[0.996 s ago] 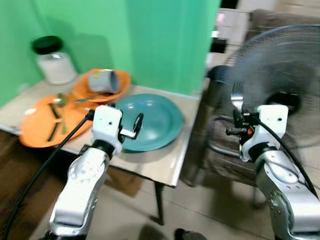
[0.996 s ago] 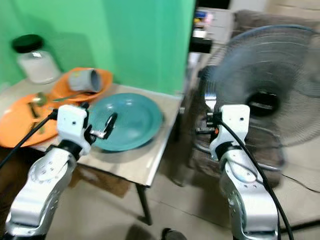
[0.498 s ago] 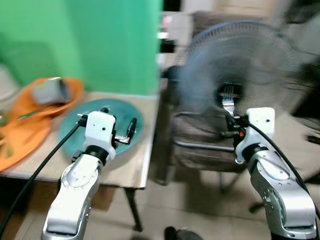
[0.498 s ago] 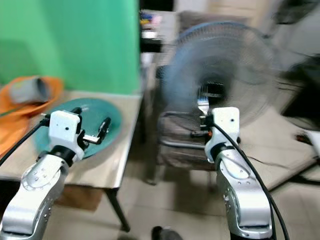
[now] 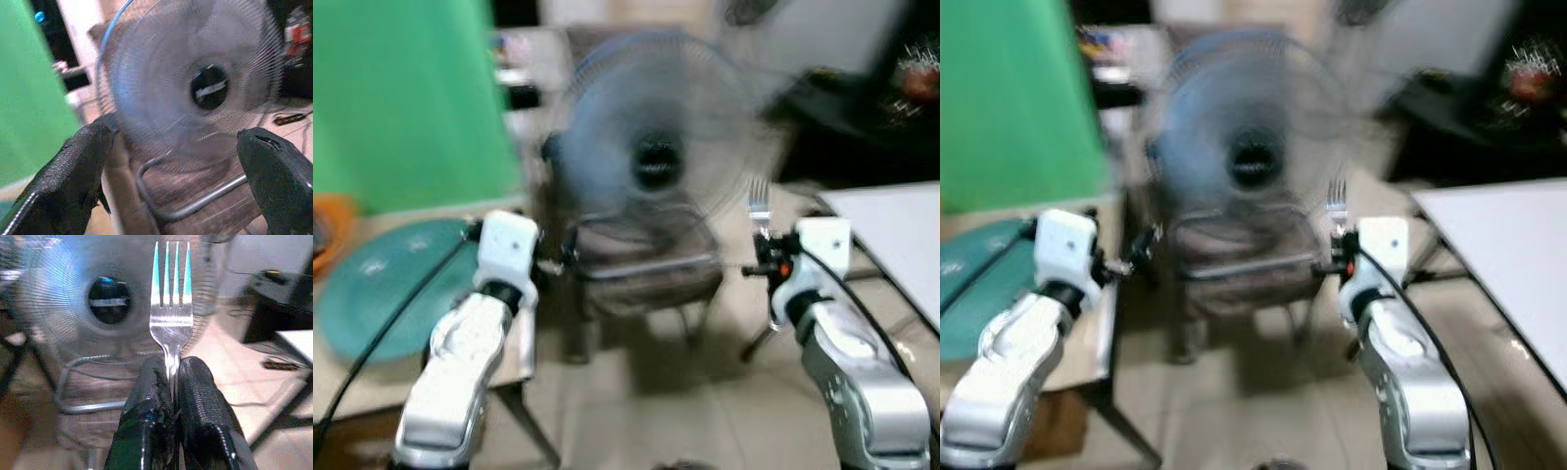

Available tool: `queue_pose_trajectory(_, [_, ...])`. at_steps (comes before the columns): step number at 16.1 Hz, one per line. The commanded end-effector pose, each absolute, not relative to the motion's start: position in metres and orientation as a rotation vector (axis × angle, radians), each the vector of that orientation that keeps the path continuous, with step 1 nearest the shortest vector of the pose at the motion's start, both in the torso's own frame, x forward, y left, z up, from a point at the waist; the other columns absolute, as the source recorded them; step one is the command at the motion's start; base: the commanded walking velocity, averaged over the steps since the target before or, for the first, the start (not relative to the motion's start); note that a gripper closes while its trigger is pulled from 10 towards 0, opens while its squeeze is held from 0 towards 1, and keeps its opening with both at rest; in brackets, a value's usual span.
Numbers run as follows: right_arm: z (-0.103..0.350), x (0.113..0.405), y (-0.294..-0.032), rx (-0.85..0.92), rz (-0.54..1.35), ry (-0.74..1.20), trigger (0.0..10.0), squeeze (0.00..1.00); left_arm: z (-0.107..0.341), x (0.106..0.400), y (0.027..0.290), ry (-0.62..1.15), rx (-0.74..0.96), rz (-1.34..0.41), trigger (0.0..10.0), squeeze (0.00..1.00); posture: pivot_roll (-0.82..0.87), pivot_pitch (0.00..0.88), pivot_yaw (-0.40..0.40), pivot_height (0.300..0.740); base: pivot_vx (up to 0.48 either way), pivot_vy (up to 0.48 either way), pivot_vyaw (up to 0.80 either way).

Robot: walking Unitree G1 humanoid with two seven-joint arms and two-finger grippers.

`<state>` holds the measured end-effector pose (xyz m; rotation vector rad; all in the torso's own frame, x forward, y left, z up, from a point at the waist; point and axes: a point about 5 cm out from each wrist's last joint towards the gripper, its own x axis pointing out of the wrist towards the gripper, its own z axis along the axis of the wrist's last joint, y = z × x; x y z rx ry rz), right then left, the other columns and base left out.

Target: Setting the table

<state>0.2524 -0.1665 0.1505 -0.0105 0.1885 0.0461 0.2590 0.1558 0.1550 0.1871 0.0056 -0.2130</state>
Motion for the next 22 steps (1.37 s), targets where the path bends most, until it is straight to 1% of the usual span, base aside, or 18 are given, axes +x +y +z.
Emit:
queue_pose_trajectory(1, [0.1535,0.2533,-0.1706,-0.022,0.02,0.186,10.0,0.0,0.1547,0.2589,0.1543,0.011,0.18,-0.22,10.0,0.0,0.09,0.0,0.02,0.74,0.0,0.0,-0.8])
queue_pose_trajectory(5, [0.1525,0.2546,-0.1689,-0.029,0.011,0.192,10.0,0.0,0.157,0.2625,0.1547,0.006,0.171,-0.231,10.0,0.0,0.09,0.0,0.025,0.74,0.0,0.0,-0.8])
queue_pose_trajectory(9, [0.1541,0.2558,-0.1661,-0.048,0.03,0.184,10.0,0.0,0.1579,0.2651,0.1576,0.003,0.164,-0.219,10.0,0.0,0.08,0.0,0.027,0.74,0.198,0.0,0.0])
queue_pose_trajectory(16, [0.1535,0.2572,-0.1654,-0.063,0.035,0.194,10.0,0.0,0.1566,0.2674,0.1608,0.006,0.159,-0.21,10.0,0.0,0.08,0.0,0.02,0.74,0.331,0.0,0.0])
queue_pose_trajectory(22, [0.1531,0.2569,-0.1653,-0.06,0.029,0.196,10.0,0.0,0.1547,0.2674,0.1616,0.011,0.16,-0.221,10.0,0.0,0.08,0.0,0.027,0.74,0.339,0.0,-0.8])
